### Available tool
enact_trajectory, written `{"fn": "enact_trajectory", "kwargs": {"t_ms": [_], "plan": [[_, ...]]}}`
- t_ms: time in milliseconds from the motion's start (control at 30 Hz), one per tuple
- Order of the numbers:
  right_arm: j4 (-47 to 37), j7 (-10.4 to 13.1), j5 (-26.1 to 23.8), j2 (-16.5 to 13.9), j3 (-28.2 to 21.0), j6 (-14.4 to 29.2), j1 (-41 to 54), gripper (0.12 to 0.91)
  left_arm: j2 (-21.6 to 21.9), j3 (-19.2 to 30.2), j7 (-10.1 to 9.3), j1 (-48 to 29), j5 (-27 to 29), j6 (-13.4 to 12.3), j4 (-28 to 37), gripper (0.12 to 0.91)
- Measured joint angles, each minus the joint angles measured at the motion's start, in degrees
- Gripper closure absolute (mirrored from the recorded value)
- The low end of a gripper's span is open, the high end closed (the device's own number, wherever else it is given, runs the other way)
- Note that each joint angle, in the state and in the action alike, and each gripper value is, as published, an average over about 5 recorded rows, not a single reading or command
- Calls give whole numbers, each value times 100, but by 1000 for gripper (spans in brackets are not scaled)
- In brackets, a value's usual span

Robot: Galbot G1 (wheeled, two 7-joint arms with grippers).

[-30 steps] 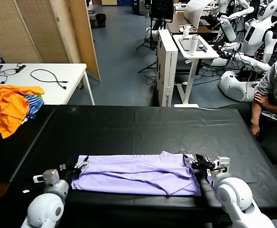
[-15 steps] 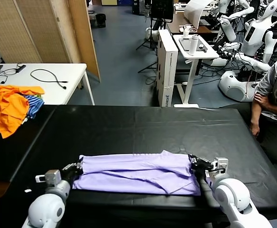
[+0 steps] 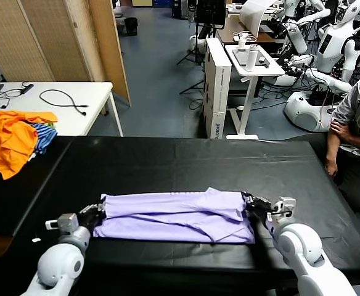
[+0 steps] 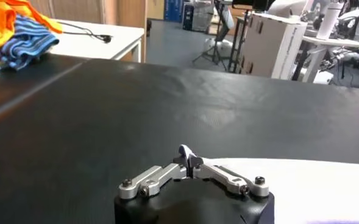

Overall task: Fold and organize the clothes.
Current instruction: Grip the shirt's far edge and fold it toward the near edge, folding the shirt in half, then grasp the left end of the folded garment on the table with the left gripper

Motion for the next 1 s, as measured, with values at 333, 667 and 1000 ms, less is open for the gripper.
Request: {"fn": "enact_trajectory", "kwargs": {"t_ms": [333,667,1000], "plan": [[624,18,2,-308,289,28,-418,129,306,-403,-214,448,-1234,522,-548,129],[1239,-45,-7,-373,748,48,-1193,118,146,-716,-218,1147,-1775,570,-1270,123],[1499,-84,-23,-256,927,35,-1631,118,-5,-678,144,1100,-1789,476,-1075,123]]}}
